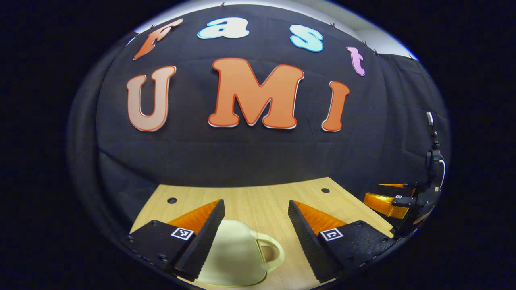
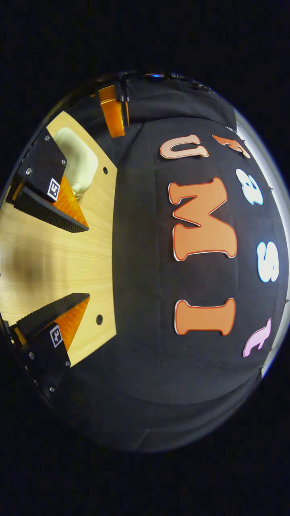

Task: First open the suitcase, pack the skin care products into it, and then close the suitcase.

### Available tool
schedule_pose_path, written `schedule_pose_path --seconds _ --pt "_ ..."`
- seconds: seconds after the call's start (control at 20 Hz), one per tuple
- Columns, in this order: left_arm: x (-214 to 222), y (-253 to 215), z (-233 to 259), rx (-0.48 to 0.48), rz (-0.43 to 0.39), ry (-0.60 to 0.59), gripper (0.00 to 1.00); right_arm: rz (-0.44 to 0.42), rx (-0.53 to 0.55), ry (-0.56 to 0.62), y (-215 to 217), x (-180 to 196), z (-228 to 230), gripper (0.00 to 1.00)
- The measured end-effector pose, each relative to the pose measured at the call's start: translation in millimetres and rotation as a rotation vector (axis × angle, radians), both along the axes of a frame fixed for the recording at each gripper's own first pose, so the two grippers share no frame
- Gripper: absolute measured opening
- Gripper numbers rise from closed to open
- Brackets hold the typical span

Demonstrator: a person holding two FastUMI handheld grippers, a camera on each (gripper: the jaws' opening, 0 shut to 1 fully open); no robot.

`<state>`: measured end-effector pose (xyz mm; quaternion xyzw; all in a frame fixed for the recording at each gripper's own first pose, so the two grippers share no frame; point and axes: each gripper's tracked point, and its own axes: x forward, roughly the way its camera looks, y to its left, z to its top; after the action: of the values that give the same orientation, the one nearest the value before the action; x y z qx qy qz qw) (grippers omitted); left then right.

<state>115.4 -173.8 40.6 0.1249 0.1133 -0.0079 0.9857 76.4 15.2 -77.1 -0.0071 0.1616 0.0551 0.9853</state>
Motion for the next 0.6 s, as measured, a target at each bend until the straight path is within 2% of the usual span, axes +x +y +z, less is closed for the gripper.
schedule_pose_path --seconds 0.15,0.3,0.45,0.5,0.55,0.6 --pt "7.0 14.8 4.9 0.003 0.031 -0.042 0.98 -0.028 -0.033 -0.048 -12.2 -4.3 5.5 0.96" --pt "8.6 8.9 1.6 -0.047 0.028 -0.038 0.98 -0.026 -0.043 -0.055 -17.2 -10.8 6.3 0.96" --pt "2.8 6.0 -1.9 -0.076 0.044 -0.059 0.98 0.012 -0.040 -0.092 -21.4 -18.0 17.3 0.96" --pt "-0.2 1.0 -1.4 -0.079 0.046 -0.065 0.97 0.019 -0.048 -0.099 -25.7 -20.1 17.8 1.00" --pt "-1.6 -3.6 -0.8 -0.078 0.045 -0.068 0.97 0.025 -0.054 -0.102 -29.8 -22.4 17.9 0.96" --pt "-3.0 -6.3 0.8 -0.073 0.047 -0.076 0.97 0.029 -0.055 -0.106 -33.8 -24.7 18.1 1.00"
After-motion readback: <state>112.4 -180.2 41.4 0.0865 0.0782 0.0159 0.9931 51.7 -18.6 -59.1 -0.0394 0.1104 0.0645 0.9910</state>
